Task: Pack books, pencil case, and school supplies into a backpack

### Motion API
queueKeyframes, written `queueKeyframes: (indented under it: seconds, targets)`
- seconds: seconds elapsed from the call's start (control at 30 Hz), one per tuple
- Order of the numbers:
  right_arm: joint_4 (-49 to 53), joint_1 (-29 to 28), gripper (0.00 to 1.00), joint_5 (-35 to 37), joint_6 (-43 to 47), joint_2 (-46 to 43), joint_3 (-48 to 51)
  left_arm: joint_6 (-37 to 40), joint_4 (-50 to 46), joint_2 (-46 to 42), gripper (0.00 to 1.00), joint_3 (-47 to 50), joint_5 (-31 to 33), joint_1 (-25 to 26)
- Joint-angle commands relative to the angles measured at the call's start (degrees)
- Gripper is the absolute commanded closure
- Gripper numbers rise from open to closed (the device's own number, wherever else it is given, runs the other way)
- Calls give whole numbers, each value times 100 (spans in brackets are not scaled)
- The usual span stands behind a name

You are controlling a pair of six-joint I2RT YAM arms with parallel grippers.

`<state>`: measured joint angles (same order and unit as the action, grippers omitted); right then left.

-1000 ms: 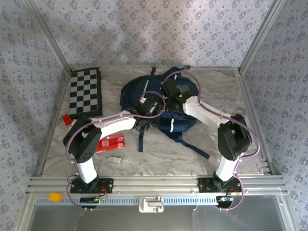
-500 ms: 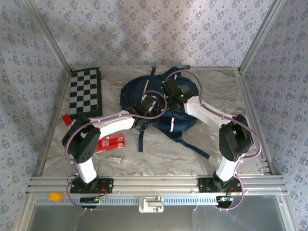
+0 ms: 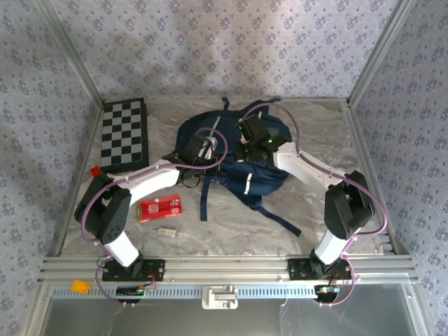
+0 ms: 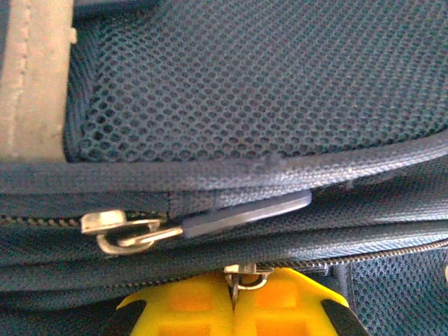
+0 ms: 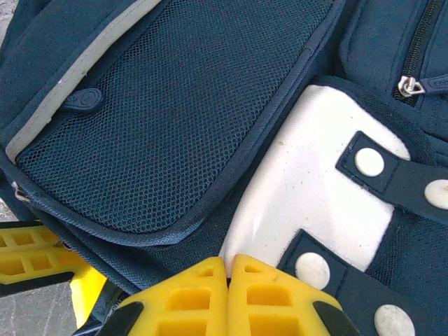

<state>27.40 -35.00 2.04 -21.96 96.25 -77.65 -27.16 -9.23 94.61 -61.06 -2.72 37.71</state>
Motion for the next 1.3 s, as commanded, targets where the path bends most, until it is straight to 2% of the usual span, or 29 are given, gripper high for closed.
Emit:
queueKeyframes:
  seconds: [0.0,0.07,0.1,0.17,0.23,0.33,0.47,0.57,0.67,0.83,1.0,1.13,1.27]
  targets:
    - [228,3,91,173,122,-323,-64,134,-101,-34,100,17,-38,-142]
    - [355,-28,72,156,17,-434,-12,73,44,-93,100,66,-157,-119]
    - [356,-53,65,128,-58,-515,59,64,61,-112,100,78,-156,-107]
    - [310,-117,56,18,-319,-756,285,39,24,-115,100,39,-143,-107]
    - [191,-222,53,-194,-601,-955,578,18,-59,-90,100,-7,-85,-111]
    - [-34,-484,54,-355,-1110,-1154,1159,25,-114,-100,100,-29,-123,-102]
    - [-701,-763,69,-448,-1564,-1207,1942,52,-110,-136,100,-2,-123,-98]
    - [-919,-704,79,-355,-1605,-1073,2202,77,-212,-139,100,-38,-161,-65]
    - [-874,-472,84,-199,-1463,-952,2274,115,-319,-228,100,-14,-148,108]
    - [-974,311,83,-261,-1064,-760,2158,-210,-407,-329,100,32,-150,617]
    - [-808,945,80,-214,-682,-456,1619,-702,-377,-122,100,-265,-248,1367]
    - [-406,1094,74,155,-570,-194,1095,-1118,-363,171,100,-595,-277,1616]
    - [-251,1020,67,-5,-741,-336,1068,-1083,-480,230,100,-691,-28,1538]
